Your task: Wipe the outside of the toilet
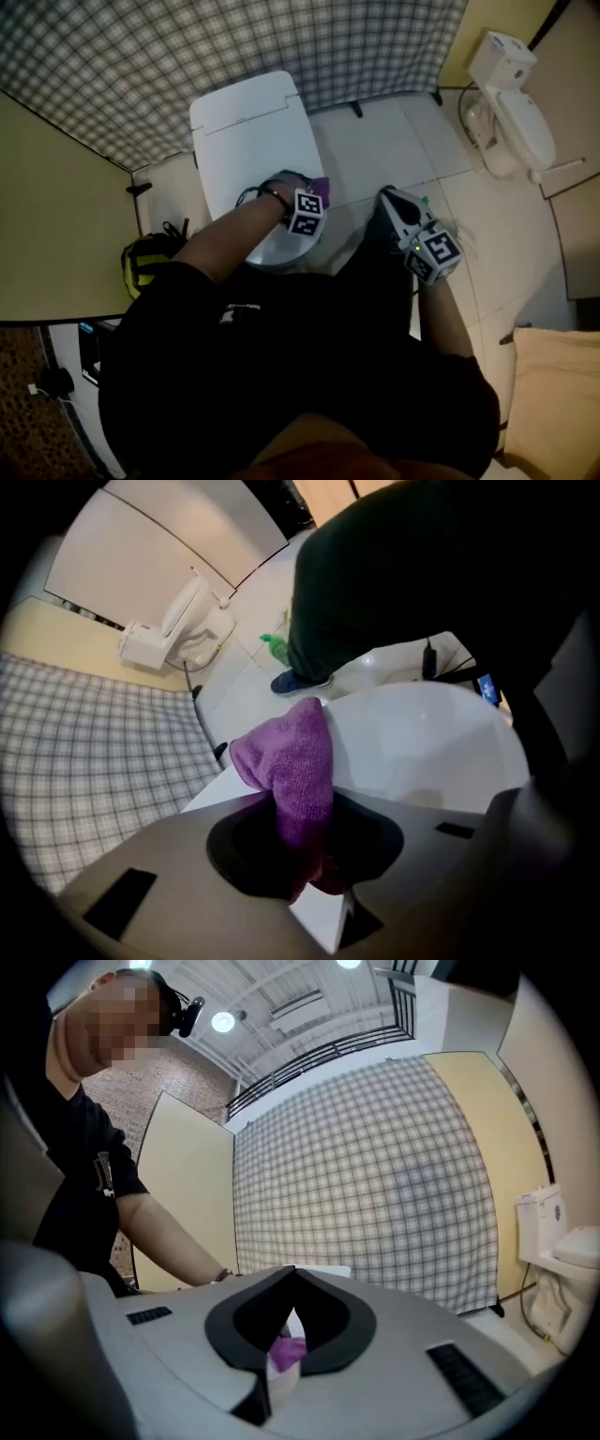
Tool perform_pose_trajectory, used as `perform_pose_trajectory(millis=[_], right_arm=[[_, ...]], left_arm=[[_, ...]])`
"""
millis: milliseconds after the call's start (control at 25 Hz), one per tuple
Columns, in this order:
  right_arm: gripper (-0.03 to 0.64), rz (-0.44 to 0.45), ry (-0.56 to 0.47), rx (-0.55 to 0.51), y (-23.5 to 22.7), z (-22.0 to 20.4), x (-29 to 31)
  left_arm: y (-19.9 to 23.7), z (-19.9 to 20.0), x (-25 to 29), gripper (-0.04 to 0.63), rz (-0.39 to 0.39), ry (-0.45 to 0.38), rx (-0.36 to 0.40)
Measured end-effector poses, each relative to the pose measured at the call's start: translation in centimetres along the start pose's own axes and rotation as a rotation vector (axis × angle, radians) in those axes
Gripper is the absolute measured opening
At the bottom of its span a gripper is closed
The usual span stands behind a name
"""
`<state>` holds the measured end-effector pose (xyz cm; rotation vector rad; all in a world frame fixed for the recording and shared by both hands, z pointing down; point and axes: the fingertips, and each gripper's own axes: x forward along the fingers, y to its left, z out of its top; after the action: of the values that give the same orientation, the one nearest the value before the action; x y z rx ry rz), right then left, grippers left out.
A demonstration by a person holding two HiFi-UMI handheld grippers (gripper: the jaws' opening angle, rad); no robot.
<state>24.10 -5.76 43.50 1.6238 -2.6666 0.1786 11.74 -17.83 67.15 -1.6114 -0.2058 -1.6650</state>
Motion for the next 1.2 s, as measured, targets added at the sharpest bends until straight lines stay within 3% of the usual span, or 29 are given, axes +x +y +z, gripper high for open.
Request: perform_pose_trajectory(millis=[200, 320, 400, 520, 720, 880, 1000, 1200], right_arm=[[0.006, 0.023, -0.007, -0.068, 4.8, 1.0, -1.4], [0.006, 0.029, 0.003, -0.087, 6.5, 1.4, -1.5], [0.006, 0.032, 0.007, -0.109, 7.3, 2.1, -1.5], [0.006, 0.035, 0.01, -0.092, 8.6, 2.2, -1.8], [0.006, 0.059, 0.01, -0.045, 8.2, 4.3, 0.6], [0.006, 0.077, 0.019, -0.065, 7.1, 6.0, 2.6], [0.006, 0.082, 0.014, -0.056, 5.7, 5.8, 4.7], [0.006, 0.095, 0.047, 0.002, 4.4, 7.3, 8.4]], left_arm=[[-9.6, 3.7, -3.7, 0.091, -0.029, -0.086, 0.03], [-12.8, 5.3, -4.1, 0.094, -0.064, -0.196, -0.067], [-14.2, 5.9, -5.0, 0.095, -0.128, -0.303, -0.217], [-15.8, 4.6, -7.8, 0.097, -0.133, -0.436, -0.501], [-14.2, -5.3, -13.2, 0.098, 0.017, -0.633, -0.993], [-14.9, -14.9, -16.1, 0.098, 0.164, -0.751, -1.318], [-15.3, -20.7, -18.4, 0.098, 0.291, -0.8, -1.461], [-14.1, -25.6, -21.7, 0.1, 0.402, -0.858, -1.522]])
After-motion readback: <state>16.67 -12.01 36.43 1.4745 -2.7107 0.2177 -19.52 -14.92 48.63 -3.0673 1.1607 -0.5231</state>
